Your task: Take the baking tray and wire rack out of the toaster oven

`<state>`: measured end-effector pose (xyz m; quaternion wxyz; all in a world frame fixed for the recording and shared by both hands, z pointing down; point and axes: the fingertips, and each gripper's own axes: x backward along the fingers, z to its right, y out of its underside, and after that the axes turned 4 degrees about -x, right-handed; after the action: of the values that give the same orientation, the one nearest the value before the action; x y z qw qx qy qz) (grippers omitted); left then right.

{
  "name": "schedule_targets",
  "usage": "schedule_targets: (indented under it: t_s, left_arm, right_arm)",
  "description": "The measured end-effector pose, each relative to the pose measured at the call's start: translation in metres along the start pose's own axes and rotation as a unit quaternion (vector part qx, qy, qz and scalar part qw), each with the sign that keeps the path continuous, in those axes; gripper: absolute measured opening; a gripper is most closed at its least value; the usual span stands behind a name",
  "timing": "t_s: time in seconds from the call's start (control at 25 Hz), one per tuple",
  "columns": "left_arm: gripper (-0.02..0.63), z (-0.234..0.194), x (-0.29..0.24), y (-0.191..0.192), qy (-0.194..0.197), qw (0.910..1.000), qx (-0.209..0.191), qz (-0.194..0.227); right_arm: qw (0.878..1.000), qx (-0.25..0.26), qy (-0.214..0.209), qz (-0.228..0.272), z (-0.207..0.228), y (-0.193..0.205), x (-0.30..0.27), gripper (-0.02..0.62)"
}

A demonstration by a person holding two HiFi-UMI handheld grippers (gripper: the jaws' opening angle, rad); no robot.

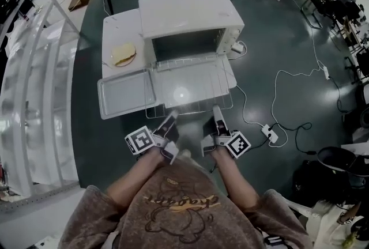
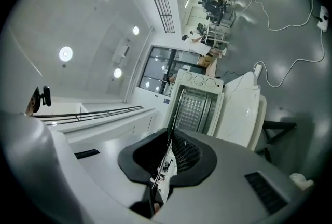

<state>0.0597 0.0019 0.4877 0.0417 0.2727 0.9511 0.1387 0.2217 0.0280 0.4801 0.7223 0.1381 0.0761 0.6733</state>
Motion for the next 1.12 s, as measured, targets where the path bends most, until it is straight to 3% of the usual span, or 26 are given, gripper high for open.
schedule_targets:
  t_s: [0.2, 0.4, 0.6, 0.72, 0.96, 1.12]
  left_arm:
    - [0.006, -0.002, 0.039, -0.016, 0.001, 0.9989, 0.035, 0.031]
    - [0.006, -0.026, 0.083, -0.045, -0.027, 0.9984, 0.001, 0.05]
    - [0.006, -0.043, 0.124, -0.084, -0.046, 0.9965, -0.004, 0.07]
    - [0.006, -0.059, 0.144, -0.102, -0.056, 0.9948, 0.01, 0.085]
    - [0.006, -0.085, 0.166, -0.127, -0.062, 0.9942, -0.009, 0.087]
    - [0.006, -0.108, 0.172, -0.132, -0.066, 0.9943, 0.008, 0.084]
  right_arm:
    - [0.999, 0.001, -0.02, -0.049, -0.015, 0.043, -0.008, 0.021]
    - [0.996, -0.006, -0.018, -0.09, -0.017, 0.095, -0.024, 0.021]
    - [0.99, 0.004, -0.033, -0.137, -0.026, 0.152, -0.051, 0.021]
    - [0.987, -0.001, -0.022, -0.159, -0.023, 0.183, -0.064, 0.021]
    - [0.983, 0.001, -0.009, -0.184, -0.012, 0.221, -0.083, 0.021]
    - [0.98, 0.003, 0.018, -0.196, 0.004, 0.238, -0.087, 0.021]
